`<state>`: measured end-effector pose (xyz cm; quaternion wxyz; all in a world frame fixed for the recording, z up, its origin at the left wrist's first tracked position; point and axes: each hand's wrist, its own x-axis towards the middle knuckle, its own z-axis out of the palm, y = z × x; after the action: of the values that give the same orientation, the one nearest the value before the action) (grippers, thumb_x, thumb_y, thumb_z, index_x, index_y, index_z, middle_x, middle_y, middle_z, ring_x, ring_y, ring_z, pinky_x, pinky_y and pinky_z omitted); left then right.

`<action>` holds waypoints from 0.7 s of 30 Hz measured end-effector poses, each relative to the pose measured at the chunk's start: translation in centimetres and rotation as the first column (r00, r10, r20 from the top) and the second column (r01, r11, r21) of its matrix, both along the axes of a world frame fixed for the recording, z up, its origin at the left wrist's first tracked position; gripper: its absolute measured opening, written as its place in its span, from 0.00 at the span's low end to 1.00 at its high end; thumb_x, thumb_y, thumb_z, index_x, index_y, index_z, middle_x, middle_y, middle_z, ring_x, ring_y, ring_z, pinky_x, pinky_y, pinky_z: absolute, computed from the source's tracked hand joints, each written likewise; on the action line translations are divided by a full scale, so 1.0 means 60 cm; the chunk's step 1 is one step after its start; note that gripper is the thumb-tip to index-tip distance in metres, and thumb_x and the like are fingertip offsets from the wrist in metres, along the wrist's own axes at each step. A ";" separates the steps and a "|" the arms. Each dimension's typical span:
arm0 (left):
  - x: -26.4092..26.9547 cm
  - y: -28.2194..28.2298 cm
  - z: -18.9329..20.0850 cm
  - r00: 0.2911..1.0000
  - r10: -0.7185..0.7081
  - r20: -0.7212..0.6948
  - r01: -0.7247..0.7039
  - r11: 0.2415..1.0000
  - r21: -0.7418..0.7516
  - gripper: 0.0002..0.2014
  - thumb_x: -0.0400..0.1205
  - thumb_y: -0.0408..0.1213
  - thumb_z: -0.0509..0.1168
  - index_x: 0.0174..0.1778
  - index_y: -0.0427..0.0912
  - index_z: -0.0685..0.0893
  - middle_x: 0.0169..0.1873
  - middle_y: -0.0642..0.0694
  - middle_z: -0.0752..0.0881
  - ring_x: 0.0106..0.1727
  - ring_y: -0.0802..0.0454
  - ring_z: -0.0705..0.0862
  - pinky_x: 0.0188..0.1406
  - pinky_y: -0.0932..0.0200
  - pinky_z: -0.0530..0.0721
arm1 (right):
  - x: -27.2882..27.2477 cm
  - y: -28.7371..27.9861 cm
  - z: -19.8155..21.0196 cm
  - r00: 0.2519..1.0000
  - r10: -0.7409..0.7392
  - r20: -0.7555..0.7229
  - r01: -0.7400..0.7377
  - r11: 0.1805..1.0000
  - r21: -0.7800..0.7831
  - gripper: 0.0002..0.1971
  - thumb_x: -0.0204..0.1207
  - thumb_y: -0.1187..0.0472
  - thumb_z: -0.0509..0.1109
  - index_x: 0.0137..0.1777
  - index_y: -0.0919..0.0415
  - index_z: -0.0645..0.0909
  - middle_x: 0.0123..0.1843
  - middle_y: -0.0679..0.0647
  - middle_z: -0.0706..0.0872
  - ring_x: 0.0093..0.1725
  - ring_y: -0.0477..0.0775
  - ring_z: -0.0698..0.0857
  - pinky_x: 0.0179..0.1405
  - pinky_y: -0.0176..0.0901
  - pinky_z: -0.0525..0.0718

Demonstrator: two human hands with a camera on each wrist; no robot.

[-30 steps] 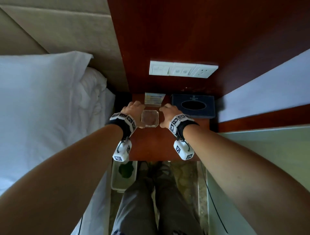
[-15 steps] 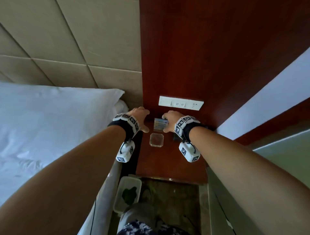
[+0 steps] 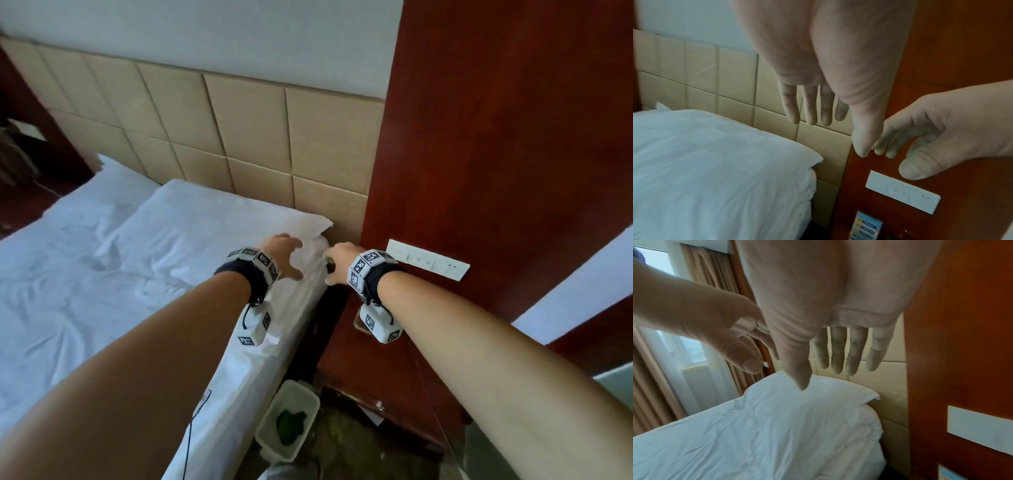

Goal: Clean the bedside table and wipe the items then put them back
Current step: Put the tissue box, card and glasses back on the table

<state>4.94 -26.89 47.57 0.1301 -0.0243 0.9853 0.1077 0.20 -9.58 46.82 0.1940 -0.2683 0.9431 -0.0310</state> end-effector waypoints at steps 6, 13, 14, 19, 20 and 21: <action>0.094 -0.128 0.017 0.987 0.160 0.005 -0.160 0.987 -0.009 0.37 0.75 0.50 0.77 0.79 0.45 0.72 0.70 0.45 0.78 0.71 0.44 0.77 0.68 0.48 0.78 | 0.053 -0.143 0.022 0.982 0.190 -0.019 -0.190 0.982 0.015 0.27 0.75 0.51 0.74 0.73 0.56 0.78 0.70 0.56 0.83 0.65 0.61 0.83 0.60 0.45 0.79; 0.218 -0.300 -0.020 0.940 0.334 0.073 -0.336 0.942 0.011 0.37 0.75 0.50 0.77 0.79 0.46 0.72 0.70 0.46 0.79 0.70 0.44 0.78 0.68 0.48 0.78 | 0.130 -0.332 -0.017 0.937 0.345 0.060 -0.346 0.938 0.007 0.29 0.76 0.53 0.74 0.77 0.56 0.73 0.75 0.55 0.78 0.70 0.60 0.79 0.67 0.51 0.79; 0.237 -0.325 -0.029 0.933 0.351 0.080 -0.353 0.935 0.012 0.37 0.75 0.50 0.77 0.78 0.46 0.73 0.70 0.46 0.80 0.70 0.45 0.78 0.67 0.49 0.78 | 0.142 -0.360 -0.026 0.927 0.367 0.069 -0.369 0.929 0.007 0.30 0.76 0.53 0.74 0.77 0.56 0.73 0.75 0.55 0.77 0.71 0.59 0.79 0.67 0.51 0.79; 0.325 -0.445 -0.088 0.907 0.400 0.130 -0.408 0.913 0.032 0.34 0.76 0.49 0.77 0.77 0.46 0.75 0.68 0.47 0.82 0.68 0.45 0.81 0.64 0.52 0.79 | 0.204 -0.490 -0.082 0.895 0.429 0.123 -0.435 0.900 0.024 0.30 0.75 0.53 0.74 0.78 0.54 0.73 0.75 0.56 0.77 0.69 0.60 0.80 0.65 0.53 0.81; 0.340 -0.464 -0.103 0.904 0.401 0.145 -0.410 0.911 0.037 0.33 0.76 0.49 0.77 0.76 0.46 0.76 0.68 0.47 0.83 0.67 0.45 0.81 0.63 0.52 0.79 | 0.215 -0.511 -0.094 0.888 0.439 0.132 -0.447 0.894 0.034 0.30 0.76 0.54 0.73 0.78 0.54 0.73 0.75 0.57 0.77 0.69 0.60 0.80 0.65 0.53 0.81; 0.352 -0.481 -0.119 0.901 0.403 0.158 -0.414 0.909 0.046 0.33 0.76 0.49 0.76 0.76 0.46 0.76 0.67 0.47 0.83 0.67 0.45 0.82 0.63 0.52 0.79 | 0.224 -0.530 -0.109 0.886 0.442 0.142 -0.451 0.891 0.042 0.29 0.76 0.55 0.73 0.78 0.55 0.73 0.75 0.57 0.77 0.69 0.60 0.80 0.65 0.53 0.81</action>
<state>26.07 -55.77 40.41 0.1769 -0.2329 0.9412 0.1691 13.65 -41.40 40.31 0.2660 -0.4682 0.8421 0.0321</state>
